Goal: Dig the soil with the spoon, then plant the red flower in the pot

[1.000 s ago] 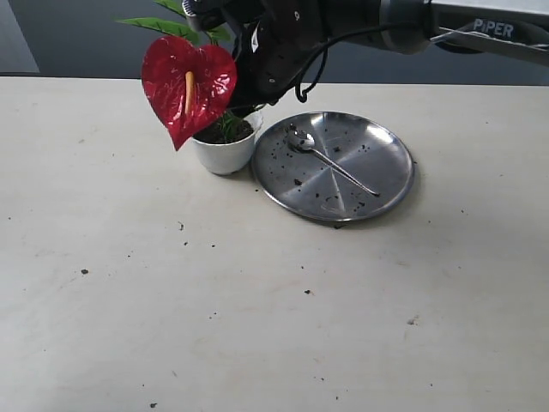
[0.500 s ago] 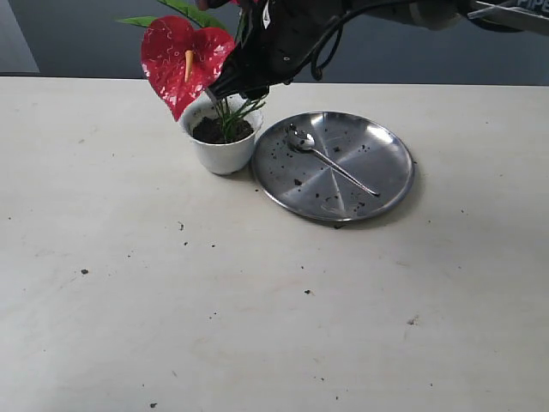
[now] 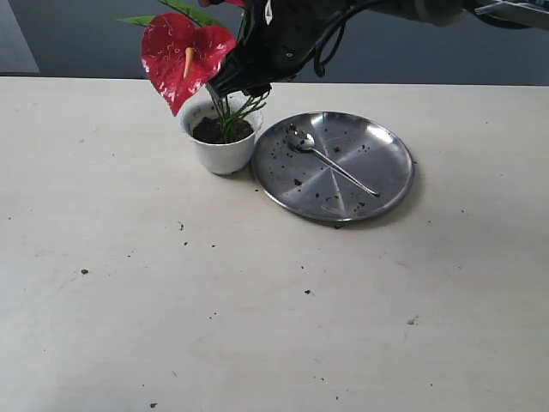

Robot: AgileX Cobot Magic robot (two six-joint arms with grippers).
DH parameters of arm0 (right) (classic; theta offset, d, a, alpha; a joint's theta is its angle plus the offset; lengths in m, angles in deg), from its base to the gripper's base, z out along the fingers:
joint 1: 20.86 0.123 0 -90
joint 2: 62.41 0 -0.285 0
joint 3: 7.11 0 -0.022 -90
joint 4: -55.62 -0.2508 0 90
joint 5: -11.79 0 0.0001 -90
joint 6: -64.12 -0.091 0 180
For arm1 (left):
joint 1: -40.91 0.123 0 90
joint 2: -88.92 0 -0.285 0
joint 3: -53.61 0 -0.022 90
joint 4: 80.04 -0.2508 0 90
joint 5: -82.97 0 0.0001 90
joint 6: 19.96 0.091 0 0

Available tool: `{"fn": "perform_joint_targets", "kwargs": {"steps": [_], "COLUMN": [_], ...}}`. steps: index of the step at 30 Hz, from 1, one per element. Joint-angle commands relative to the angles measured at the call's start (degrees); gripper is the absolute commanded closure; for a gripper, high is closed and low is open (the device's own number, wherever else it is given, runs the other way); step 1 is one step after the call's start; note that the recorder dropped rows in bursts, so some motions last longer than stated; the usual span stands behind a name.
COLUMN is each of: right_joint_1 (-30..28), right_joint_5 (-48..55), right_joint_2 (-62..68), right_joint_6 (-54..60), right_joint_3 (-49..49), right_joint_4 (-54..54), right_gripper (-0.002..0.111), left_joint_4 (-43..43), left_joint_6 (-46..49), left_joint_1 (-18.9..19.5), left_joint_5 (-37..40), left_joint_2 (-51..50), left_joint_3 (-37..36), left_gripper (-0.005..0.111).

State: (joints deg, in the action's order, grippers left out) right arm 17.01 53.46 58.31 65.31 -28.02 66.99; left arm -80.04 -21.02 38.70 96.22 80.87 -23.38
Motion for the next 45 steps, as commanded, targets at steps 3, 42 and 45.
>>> {"fn": "perform_joint_targets", "kwargs": {"steps": [3, 42, 45], "right_joint_1": [-0.15, -0.15, -0.15], "right_joint_5": [0.09, 12.41, 12.41], "right_joint_2": [-0.63, 1.47, 0.39], "right_joint_6": [0.25, 8.07, 8.07], "right_joint_3": [-0.44, -0.44, -0.44], "right_joint_4": [-0.33, -5.32, -5.21], "right_gripper": [0.061, 0.061, 0.061], "left_joint_4": [0.37, 0.37, 0.37], "left_joint_6": [-0.02, -0.02, -0.02], "left_joint_1": [-0.28, -0.28, -0.28], "left_joint_5": [0.03, 0.03, 0.03], "left_joint_2": [0.26, 0.26, 0.26], "left_joint_3": [-0.23, -0.23, -0.23], "left_gripper": [0.106, 0.106, 0.106]}}
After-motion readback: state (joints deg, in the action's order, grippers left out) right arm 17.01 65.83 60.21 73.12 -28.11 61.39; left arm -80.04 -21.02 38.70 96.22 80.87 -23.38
